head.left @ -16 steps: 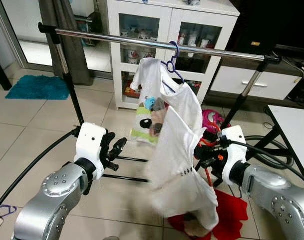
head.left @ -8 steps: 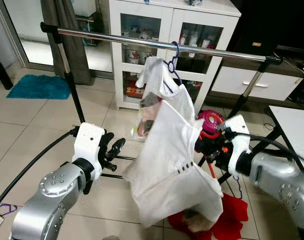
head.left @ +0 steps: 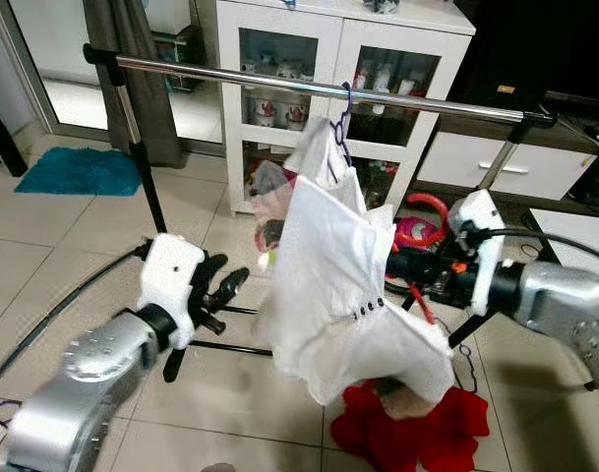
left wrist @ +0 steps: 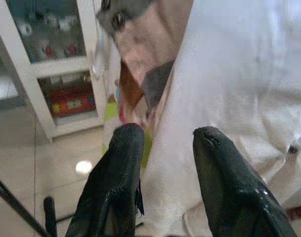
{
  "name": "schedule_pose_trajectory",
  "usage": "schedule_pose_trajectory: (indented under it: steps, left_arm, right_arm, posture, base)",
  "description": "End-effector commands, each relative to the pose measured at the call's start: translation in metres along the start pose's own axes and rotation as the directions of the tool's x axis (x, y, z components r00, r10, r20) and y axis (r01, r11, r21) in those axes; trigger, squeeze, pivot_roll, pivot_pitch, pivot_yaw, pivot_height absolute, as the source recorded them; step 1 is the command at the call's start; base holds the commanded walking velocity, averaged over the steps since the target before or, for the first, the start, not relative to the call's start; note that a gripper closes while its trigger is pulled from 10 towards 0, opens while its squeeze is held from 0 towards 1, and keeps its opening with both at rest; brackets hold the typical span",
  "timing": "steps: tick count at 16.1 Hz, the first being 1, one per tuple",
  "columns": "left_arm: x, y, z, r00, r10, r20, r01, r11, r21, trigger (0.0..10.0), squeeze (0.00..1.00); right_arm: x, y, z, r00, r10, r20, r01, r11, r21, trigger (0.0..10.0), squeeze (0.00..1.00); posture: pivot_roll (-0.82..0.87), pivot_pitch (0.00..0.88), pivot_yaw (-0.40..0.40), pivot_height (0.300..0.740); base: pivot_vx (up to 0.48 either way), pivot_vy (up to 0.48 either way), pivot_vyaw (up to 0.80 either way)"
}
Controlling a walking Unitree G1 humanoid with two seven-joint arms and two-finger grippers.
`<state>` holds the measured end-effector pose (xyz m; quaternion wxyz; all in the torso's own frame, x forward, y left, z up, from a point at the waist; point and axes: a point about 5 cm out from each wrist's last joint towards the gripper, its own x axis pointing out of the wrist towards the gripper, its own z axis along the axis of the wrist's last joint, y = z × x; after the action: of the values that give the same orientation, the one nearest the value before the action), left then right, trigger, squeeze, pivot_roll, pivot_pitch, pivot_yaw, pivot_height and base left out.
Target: Hang hanger
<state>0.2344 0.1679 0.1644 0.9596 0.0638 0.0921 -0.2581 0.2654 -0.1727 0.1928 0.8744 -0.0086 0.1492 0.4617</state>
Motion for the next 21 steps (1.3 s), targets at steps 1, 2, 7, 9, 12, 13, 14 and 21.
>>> schedule_pose_trajectory:
  steps: [1, 2, 7, 9, 12, 13, 14, 21]
  left_arm:
    - [-0.005, -0.001, 0.01, 0.998, -0.048, 0.05, 0.048, 0.999, -0.009, 10.0, 0.0]
    - [-0.009, 0.001, 0.011, 0.996, -0.065, 0.054, 0.067, 0.997, -0.033, 10.0, 0.42]
    - [-0.021, 0.019, 0.053, 0.961, -0.114, 0.253, 0.105, 0.993, 0.048, 10.0, 1.0]
    - [-0.032, 0.034, 0.06, 0.957, -0.171, 0.235, 0.149, 0.983, 0.109, 10.0, 1.0]
    - [-0.042, 0.066, 0.053, 0.968, -0.216, 0.124, 0.2, 0.971, 0.128, 10.0, 0.11]
    - [-0.046, 0.069, 0.045, 0.948, -0.309, 0.08, 0.304, 0.95, 0.078, 10.0, 0.0]
    - [-0.047, 0.074, 0.041, 0.932, -0.355, 0.067, 0.353, 0.935, 0.047, 10.0, 0.0]
    - [-0.028, 0.083, 0.034, 0.869, -0.49, 0.065, 0.489, 0.872, 0.025, 10.0, 0.0]
  right_arm:
    - [-0.005, -0.005, 0.01, 1.0, 0.0, 0.014, 0.001, 0.999, -0.049, 10.0, 0.0]
    - [-0.006, -0.007, 0.013, 1.0, 0.009, 0.004, -0.009, 0.997, -0.072, 10.0, 0.0]
    - [-0.008, -0.015, 0.016, 0.999, -0.016, -0.045, 0.01, 0.992, -0.127, 10.0, 0.0]
    - [-0.011, -0.017, 0.022, 0.999, 0.007, -0.045, -0.014, 0.987, -0.157, 10.0, 0.0]
    - [-0.02, -0.018, 0.04, 0.995, 0.094, -0.036, -0.1, 0.971, -0.216, 10.0, 0.0]
    - [-0.023, -0.019, 0.045, 0.991, 0.128, -0.031, -0.132, 0.964, -0.23, 10.0, 0.0]
    - [-0.025, -0.018, 0.049, 0.986, 0.162, -0.032, -0.165, 0.956, -0.244, 10.0, 0.0]
    - [-0.032, -0.008, 0.054, 0.961, 0.273, -0.047, -0.275, 0.922, -0.272, 10.0, 0.0]
  posture:
    - [0.09, 0.0, -0.08, 0.74]
    - [0.09, 0.0, -0.078, 0.74]
    - [0.1, 0.0, -0.077, 0.74]
    - [0.1, 0.0, -0.077, 0.74]
    - [0.11, 0.0, -0.092, 0.74]
    - [0.11, 0.0, -0.094, 0.74]
    - [0.11, 0.0, -0.094, 0.74]
    - [0.11, 0.0, -0.076, 0.74]
  base:
    - [0.0, 0.0, 0.0]
    - [0.0, 0.0, 0.0]
    - [0.0, 0.0, 0.0]
    - [0.0, 0.0, 0.0]
    - [0.0, 0.0, 0.0]
    - [0.0, 0.0, 0.0]
    - [0.0, 0.0, 0.0]
    - [0.0, 0.0, 0.0]
